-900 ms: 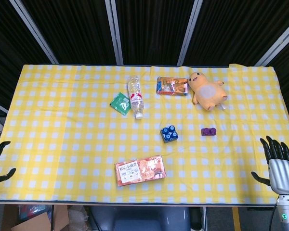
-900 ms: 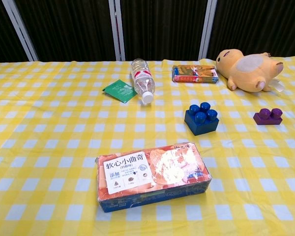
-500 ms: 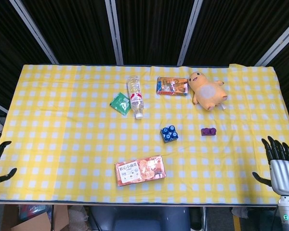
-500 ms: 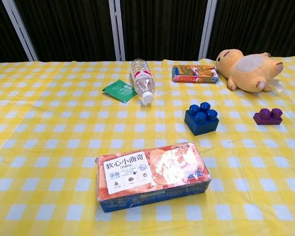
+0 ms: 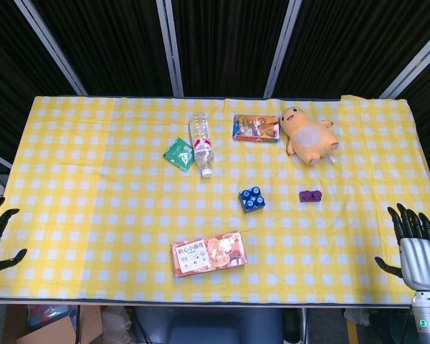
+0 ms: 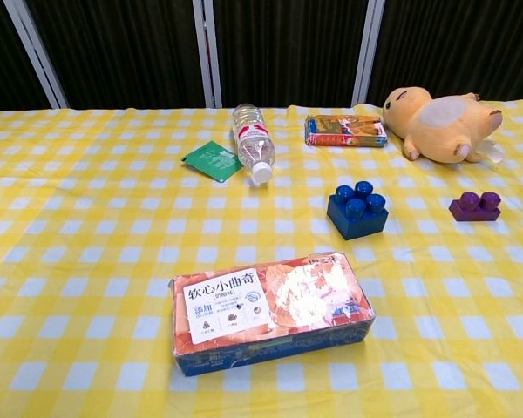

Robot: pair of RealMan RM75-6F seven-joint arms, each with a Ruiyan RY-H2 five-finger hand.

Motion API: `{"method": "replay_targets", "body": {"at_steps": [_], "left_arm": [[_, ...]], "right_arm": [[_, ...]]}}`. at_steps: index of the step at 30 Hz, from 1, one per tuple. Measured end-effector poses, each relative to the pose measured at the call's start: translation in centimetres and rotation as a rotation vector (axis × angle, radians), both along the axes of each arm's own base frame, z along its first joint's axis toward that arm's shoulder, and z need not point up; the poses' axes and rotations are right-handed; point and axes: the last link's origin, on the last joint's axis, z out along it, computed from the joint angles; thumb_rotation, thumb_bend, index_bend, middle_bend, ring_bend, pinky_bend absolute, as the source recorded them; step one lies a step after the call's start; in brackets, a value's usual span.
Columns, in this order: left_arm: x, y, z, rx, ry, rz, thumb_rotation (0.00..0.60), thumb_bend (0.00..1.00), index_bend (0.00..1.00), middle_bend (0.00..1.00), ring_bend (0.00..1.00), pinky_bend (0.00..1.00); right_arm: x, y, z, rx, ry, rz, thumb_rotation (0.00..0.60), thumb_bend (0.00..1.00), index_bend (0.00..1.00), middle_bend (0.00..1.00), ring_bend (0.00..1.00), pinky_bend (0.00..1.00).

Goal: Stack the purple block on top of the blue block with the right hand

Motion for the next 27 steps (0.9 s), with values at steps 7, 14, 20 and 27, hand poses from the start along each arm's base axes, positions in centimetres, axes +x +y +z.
{"method": "replay_targets", "body": {"at_steps": [7,14,20,27], "left_arm": [[-0.1,-0.1,0.0,0.004,-0.004,0.007,0.6,0.24,0.18,0.0,0.0,0.1],[-0.2,-0.1,0.3,0.013,-0.006,0.012,0.6,0.24,0.18,0.0,0.0,0.1],[-0.5,0.2,0.1,0.003,0.001,0.026,0.6,0.24,0.18,0.0,0.0,0.1],[-0.6,0.4,-0.2,-0.005,0.007,0.034,0.6,0.24,0.18,0.0,0.0,0.1]], "right_arm": [[-0.1,-0.3,-0.1,0.005,-0.022,0.006,0.6,0.19,0.0,0.0,0.0,0.0],[0.1,-2.7,-1.4,0.07,-0.044,0.047,0.6,0.19,0.05,0.0,0.0,0.0],[1.1,-6.8,-3.1,0.154,-0.03,0.062,0.6,0.19,0.09,0.0,0.0,0.0],[2.5,-11.0,-5.0,0.23,-0.02,0.056,0.6,0.21,0.16,0.0,0.0,0.0]]}}
